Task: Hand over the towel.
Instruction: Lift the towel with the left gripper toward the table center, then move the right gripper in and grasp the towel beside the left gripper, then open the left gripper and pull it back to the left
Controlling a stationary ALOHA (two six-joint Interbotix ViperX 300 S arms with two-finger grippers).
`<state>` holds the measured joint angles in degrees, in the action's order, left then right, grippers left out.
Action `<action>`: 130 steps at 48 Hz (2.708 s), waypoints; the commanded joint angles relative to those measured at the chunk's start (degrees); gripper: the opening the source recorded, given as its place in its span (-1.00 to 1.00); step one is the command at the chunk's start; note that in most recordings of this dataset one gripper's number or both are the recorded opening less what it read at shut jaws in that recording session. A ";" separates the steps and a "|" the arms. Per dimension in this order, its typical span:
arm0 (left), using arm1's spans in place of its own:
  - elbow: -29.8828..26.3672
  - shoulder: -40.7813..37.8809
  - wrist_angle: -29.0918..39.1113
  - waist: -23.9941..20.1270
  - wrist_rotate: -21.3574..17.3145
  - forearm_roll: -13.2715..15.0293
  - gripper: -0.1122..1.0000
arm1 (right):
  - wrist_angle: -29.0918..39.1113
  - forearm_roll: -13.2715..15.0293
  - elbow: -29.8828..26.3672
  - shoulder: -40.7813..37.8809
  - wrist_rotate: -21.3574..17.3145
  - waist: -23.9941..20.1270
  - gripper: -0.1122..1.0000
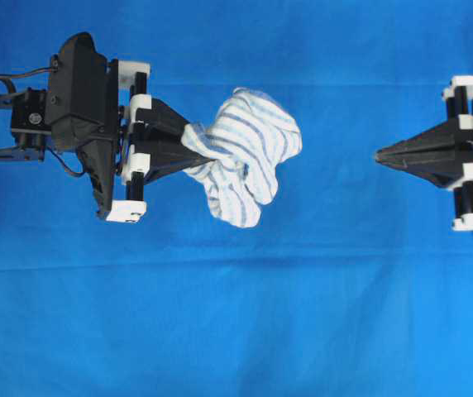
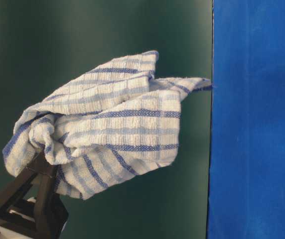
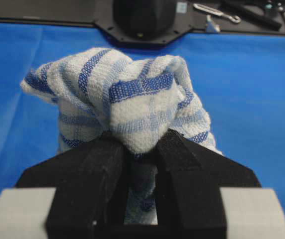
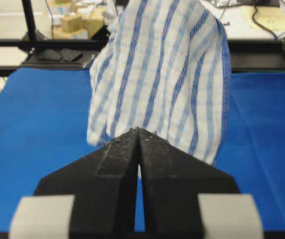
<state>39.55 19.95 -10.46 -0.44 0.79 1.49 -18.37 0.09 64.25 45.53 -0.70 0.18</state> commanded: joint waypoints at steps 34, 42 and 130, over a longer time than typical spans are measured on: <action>-0.79 0.62 -1.32 0.18 -0.09 -0.18 -0.66 | -1.67 -2.46 -29.53 -37.00 0.00 0.35 0.50; -0.62 0.62 -1.93 0.18 -0.09 -0.18 -0.66 | -1.14 -2.46 -32.17 -39.46 0.00 0.62 0.49; 15.64 23.99 -2.99 0.18 0.18 0.09 0.89 | 0.79 -2.11 -23.03 -29.36 0.53 0.18 -0.60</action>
<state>55.63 43.68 -13.10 -0.35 1.14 1.49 -16.96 -2.02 41.84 14.85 -0.09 0.44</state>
